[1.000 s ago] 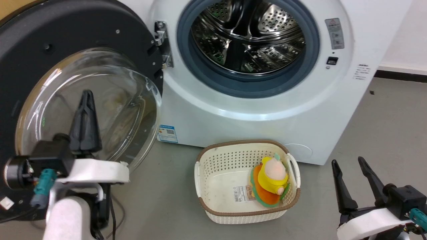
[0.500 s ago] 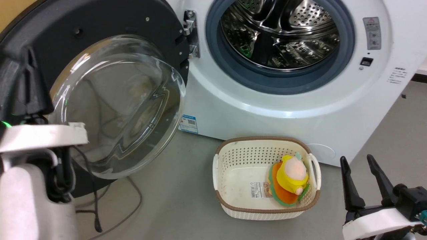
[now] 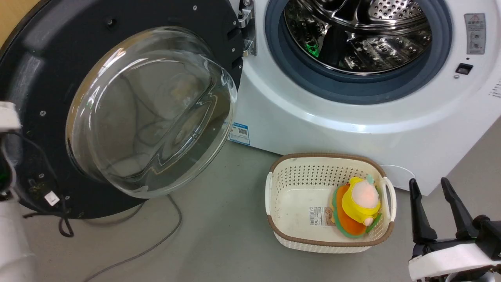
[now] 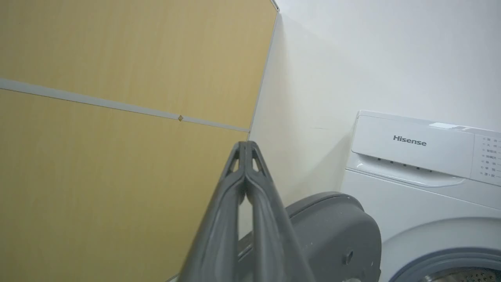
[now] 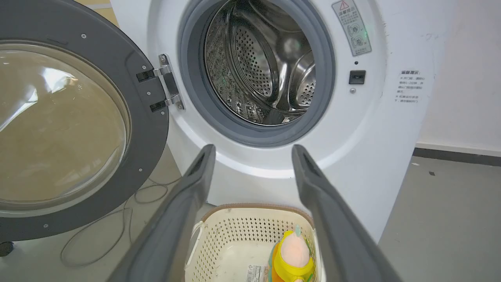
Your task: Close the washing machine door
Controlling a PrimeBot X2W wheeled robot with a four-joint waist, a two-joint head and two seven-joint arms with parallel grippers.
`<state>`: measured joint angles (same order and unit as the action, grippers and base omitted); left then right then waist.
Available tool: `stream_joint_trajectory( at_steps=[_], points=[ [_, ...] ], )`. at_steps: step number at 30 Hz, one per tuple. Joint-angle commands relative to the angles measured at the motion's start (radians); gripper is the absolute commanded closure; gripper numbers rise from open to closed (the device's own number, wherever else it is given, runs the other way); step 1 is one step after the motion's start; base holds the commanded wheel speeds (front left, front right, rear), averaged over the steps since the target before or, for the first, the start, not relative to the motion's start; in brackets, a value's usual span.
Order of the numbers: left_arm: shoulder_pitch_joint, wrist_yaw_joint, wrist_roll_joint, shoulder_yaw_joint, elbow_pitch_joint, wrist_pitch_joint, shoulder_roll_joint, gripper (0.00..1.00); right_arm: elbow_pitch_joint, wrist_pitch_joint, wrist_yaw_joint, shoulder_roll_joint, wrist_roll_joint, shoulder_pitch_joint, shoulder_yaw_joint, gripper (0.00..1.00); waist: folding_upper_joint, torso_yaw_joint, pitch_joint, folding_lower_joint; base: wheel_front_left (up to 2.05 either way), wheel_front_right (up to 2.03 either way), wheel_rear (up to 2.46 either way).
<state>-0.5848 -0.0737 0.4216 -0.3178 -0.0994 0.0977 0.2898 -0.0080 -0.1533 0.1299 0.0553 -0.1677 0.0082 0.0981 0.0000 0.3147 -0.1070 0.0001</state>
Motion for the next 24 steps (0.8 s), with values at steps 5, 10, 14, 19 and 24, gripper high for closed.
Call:
stream_joint_trajectory(
  at_steps=[5, 10, 14, 19, 24],
  points=[
    [-0.102, 0.003, 0.132, -0.083, -0.105, -0.065, 0.047, 1.00, -0.002, -0.020, 0.001, -0.003, -0.022, -0.025, 0.012, 0.00, 0.0000, 0.020, -0.019, -0.0001, 0.00, 0.00, 0.00],
    [-0.162, 0.022, 0.247, -0.145, -0.194, -0.145, 0.069, 1.00, -0.001, -0.031, 0.001, -0.004, -0.031, -0.028, 0.019, 0.00, 0.0000, 0.036, -0.031, -0.0001, 0.00, 0.00, 0.00],
    [-0.190, 0.027, 0.309, -0.190, -0.268, -0.194, 0.110, 1.00, -0.001, -0.039, 0.001, -0.004, -0.035, -0.034, 0.018, 0.00, 0.0000, 0.043, -0.045, -0.0001, 0.00, 0.00, 0.00],
    [-0.204, 0.006, 0.389, -0.224, -0.355, -0.272, 0.140, 1.00, -0.001, -0.050, 0.001, -0.004, -0.042, -0.038, 0.029, 0.00, 0.0000, 0.050, -0.059, -0.0001, 0.00, 0.00, 0.00],
    [-0.191, -0.019, 0.469, -0.225, -0.419, -0.402, 0.163, 1.00, 0.002, -0.060, 0.001, -0.004, -0.050, -0.042, 0.033, 0.00, 0.0000, 0.060, -0.072, -0.0001, 0.00, 0.00, 0.00]
  ],
)
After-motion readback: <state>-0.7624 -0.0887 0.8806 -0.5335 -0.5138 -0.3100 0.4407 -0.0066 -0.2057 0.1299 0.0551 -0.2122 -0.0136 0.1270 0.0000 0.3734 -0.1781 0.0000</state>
